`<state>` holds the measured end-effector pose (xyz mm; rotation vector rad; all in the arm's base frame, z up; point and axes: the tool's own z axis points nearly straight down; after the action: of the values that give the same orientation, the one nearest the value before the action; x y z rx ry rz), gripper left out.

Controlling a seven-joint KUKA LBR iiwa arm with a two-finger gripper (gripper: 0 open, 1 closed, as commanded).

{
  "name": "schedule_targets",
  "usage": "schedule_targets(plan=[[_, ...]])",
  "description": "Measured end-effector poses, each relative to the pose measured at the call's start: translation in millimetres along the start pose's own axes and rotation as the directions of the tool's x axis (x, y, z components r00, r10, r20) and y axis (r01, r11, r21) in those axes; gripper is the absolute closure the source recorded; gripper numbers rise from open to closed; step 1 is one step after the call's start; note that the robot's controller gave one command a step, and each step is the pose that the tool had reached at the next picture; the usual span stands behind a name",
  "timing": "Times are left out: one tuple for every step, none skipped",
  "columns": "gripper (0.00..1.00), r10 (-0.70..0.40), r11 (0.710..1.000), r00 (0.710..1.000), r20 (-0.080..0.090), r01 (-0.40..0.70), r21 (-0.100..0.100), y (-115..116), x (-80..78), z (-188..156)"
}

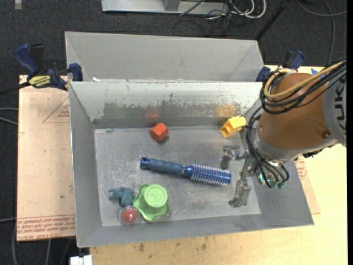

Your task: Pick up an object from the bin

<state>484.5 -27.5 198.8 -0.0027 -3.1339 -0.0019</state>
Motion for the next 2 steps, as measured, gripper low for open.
schedule_targets(plan=[[0.00, -0.553, 0.833, 0.833, 0.005, 0.553, 0.002, 54.3, -6.7, 67.3], [0.00, -0.586, 0.810, 0.810, 0.013, 0.586, 0.010, 48.5, -28.9, 4.9]])
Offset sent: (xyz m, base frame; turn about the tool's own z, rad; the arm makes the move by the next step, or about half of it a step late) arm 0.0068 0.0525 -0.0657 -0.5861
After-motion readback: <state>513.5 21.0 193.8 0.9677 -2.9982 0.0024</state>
